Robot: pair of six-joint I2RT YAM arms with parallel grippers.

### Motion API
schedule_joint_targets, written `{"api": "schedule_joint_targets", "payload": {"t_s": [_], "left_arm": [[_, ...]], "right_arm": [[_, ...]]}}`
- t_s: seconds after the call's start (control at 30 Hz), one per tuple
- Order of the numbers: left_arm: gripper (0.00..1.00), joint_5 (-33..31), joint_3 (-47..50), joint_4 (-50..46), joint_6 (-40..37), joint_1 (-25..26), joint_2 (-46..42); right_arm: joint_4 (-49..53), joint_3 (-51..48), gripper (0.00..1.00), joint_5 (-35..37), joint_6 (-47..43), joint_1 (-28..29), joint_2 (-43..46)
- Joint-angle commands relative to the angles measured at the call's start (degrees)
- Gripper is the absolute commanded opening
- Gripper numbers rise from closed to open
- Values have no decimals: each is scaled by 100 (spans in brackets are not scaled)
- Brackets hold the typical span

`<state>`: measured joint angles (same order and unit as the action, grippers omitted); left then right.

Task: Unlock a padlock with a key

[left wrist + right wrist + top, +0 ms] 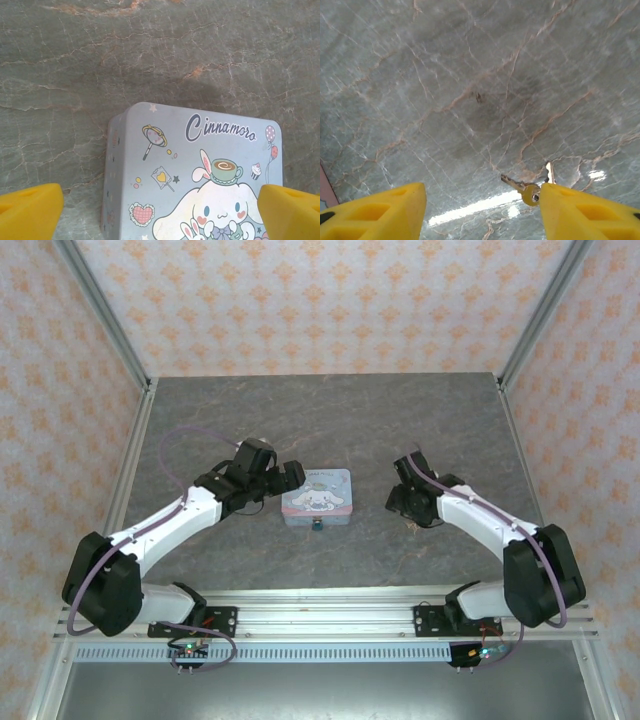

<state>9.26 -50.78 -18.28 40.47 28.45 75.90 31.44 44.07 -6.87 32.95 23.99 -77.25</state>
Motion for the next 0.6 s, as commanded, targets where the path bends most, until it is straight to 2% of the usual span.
{"api": "schedule_joint_targets", "payload": {"t_s": [0.0,0.17,0.3,0.57], "left_arm": [[100,117,91,136,71,19,-49],[100,235,309,426,248,55,42],[100,269,369,626,355,134,173],[100,361,329,952,549,221,512]], "right_arm": [[-530,-177,58,-580,345,4,185],[-1799,-756,53,-1385,1321,140,617],[-2535,-864,53,-1508,1902,366,750],[-2872,-145,51,-1513,2041,818,-72]]}}
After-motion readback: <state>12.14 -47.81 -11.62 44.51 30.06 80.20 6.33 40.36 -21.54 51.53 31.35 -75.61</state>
